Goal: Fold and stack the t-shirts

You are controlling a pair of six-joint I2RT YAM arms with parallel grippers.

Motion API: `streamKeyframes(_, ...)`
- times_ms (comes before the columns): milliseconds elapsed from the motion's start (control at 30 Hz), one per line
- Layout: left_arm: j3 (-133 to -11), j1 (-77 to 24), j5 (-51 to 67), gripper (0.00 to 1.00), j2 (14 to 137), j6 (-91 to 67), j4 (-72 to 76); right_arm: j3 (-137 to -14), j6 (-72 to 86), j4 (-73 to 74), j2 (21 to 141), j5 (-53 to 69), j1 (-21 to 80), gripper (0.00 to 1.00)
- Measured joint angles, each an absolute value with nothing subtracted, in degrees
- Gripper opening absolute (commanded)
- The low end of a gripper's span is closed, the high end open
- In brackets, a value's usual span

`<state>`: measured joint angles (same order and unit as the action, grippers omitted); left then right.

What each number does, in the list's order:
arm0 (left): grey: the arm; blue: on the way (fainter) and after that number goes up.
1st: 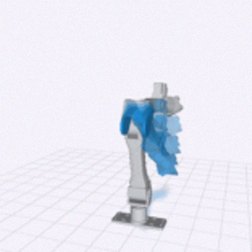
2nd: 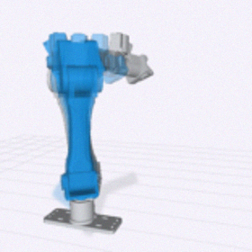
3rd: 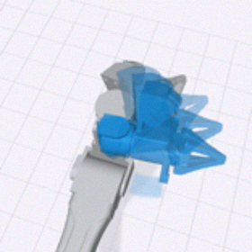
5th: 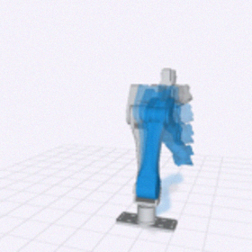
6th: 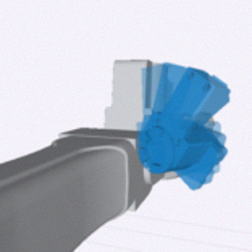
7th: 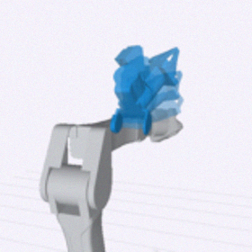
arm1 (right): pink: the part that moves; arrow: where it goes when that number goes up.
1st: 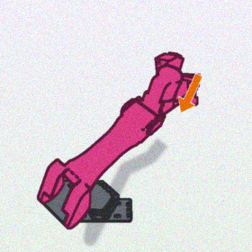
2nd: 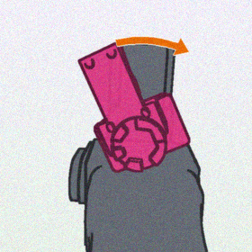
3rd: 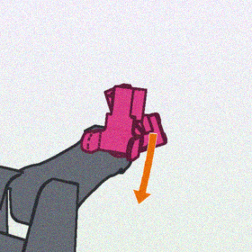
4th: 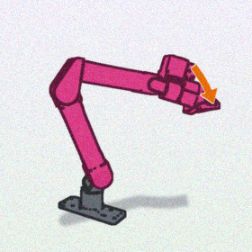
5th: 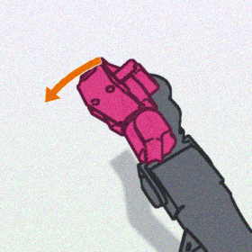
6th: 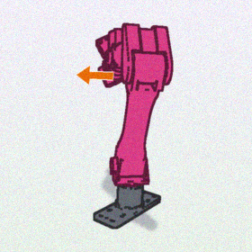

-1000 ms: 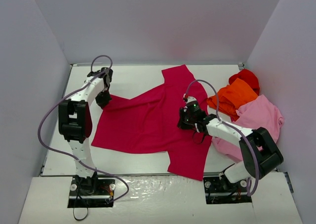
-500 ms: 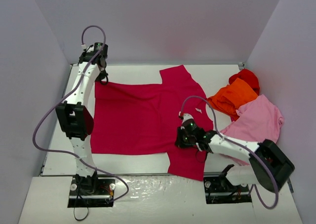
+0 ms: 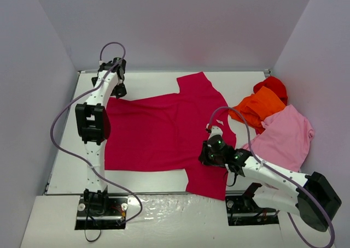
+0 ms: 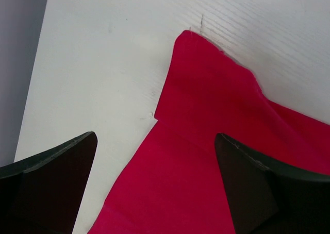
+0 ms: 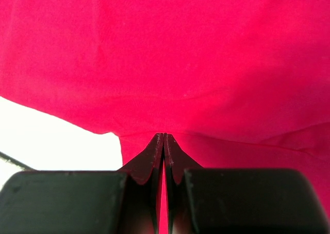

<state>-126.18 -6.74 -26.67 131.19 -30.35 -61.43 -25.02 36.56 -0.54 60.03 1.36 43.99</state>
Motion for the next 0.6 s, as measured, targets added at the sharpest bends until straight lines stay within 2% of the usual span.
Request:
streamKeyframes(100,-120.0,-6.7,-27.0,0.97,126.4,-31.0,-59.2,-25.7,35.7,-0.3,60.9,-1.4,43.7,0.0)
streamKeyframes(200,-105.1,-6.7,-21.6,0.96,115.2,-32.3,-52.8,-30.2,33.3,0.0,66.8,-2.3,41.6,0.0)
streamKeyframes(300,-91.1,-6.9,-13.4,0.9,102.3,-34.5,-49.9,-41.3,30.0,-2.9,79.8,0.5,35.7,0.0)
streamKeyframes(400,-85.2,-7.8,-8.2,0.81,94.4,-36.1,-47.9,-52.6,26.4,-6.2,92.2,2.2,30.6,0.0)
streamKeyframes(433,-84.0,-8.3,-6.8,0.74,93.0,-36.3,-47.4,-55.9,25.1,-6.8,95.3,2.2,29.4,0.0)
streamKeyframes(467,-82.8,-8.9,-5.5,0.56,91.8,-36.5,-47.0,-59.2,24.0,-7.3,98.4,2.3,28.2,0.0)
streamKeyframes(533,-80.8,-10.4,-4.1,0.29,91.3,-36.8,-46.5,-67.8,22.3,-5.5,105.1,4.0,26.5,0.0)
streamKeyframes(567,-79.6,-11.2,-3.4,0.09,91.3,-36.9,-46.2,-72.8,21.6,-4.8,108.6,4.9,25.9,0.0)
streamKeyframes(600,-77.6,-12.0,-2.8,0.0,91.3,-37.2,-45.3,-78.3,21.1,-4.9,112.6,6.1,25.6,0.0)
